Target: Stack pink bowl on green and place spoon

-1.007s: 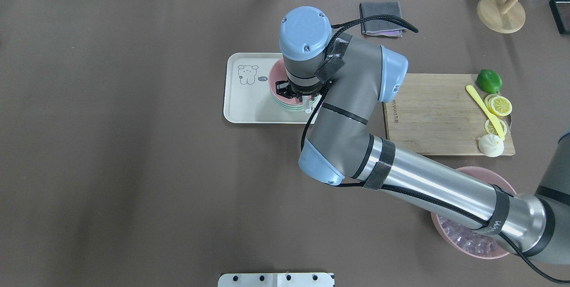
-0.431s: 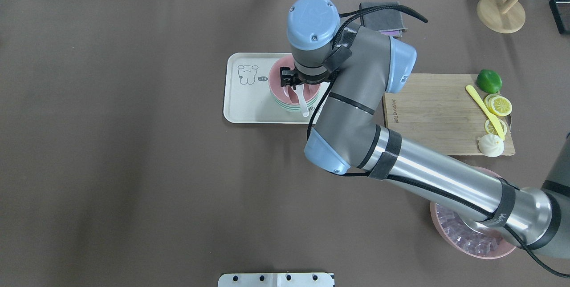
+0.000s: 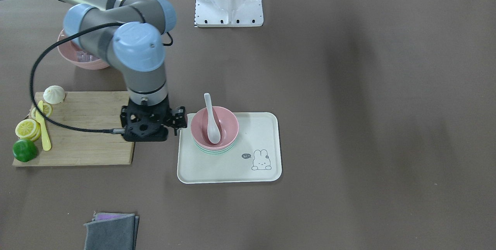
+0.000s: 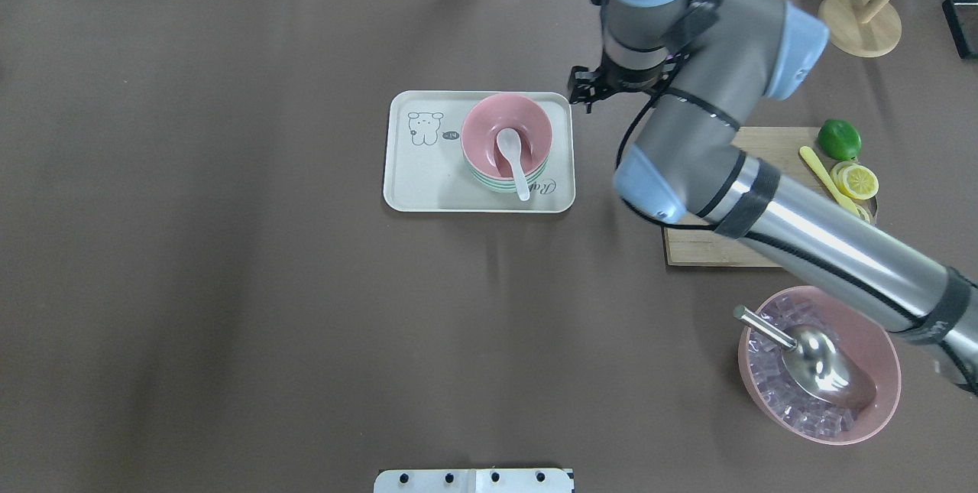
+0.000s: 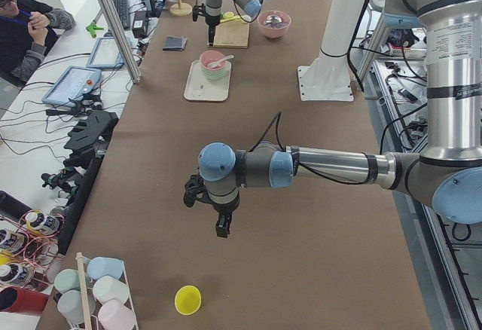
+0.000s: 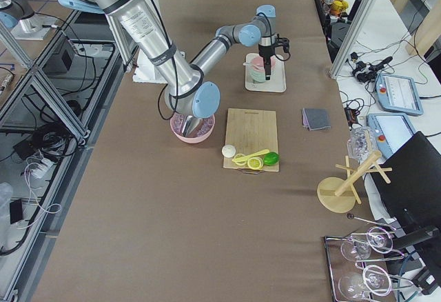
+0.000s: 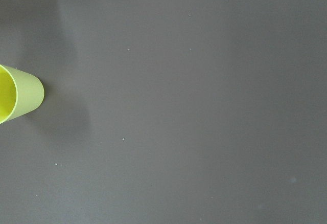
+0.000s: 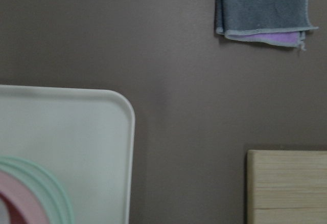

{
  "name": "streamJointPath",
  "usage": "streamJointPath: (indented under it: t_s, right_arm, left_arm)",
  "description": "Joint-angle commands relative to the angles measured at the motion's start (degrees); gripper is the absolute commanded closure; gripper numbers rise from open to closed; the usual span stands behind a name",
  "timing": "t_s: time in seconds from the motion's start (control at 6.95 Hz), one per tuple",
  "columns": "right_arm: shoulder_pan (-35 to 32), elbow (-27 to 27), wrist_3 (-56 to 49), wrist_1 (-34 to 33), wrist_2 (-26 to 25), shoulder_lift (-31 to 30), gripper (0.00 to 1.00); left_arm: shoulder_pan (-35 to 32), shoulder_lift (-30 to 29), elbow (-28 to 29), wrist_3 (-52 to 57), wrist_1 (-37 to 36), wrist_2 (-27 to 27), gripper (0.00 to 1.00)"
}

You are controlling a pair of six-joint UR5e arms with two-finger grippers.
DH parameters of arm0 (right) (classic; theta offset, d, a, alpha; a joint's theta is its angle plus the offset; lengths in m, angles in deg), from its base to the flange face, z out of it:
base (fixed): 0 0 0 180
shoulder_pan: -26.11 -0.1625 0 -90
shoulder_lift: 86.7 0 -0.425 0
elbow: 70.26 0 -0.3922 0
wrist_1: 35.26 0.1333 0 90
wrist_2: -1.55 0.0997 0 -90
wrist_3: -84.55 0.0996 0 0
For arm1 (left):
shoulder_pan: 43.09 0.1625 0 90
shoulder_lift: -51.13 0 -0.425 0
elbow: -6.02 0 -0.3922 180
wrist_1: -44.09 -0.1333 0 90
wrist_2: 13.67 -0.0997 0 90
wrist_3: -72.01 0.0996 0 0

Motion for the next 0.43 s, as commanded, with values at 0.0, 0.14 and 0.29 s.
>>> streamJointPath:
  t_s: [0.0, 0.14, 0.29]
  right_arm:
    - [-11.3, 0.14, -4.15, 11.53, 11.39, -11.31, 0.0]
    - [-17.97, 0.31, -11.04, 14.21, 18.16, -16.77, 0.0]
    - [-23.95, 0.49, -22.59, 13.98, 19.97, -22.56, 0.0]
  left_arm:
    - [0.0, 0.01, 0.0, -0.94, -0.07, 0.1, 0.01]
    - [-0.09, 0.09, -0.09, -0.68, 0.02, 0.1, 0.01]
    - [-0.09, 0.09, -0.09, -0.59, 0.02, 0.45, 0.01]
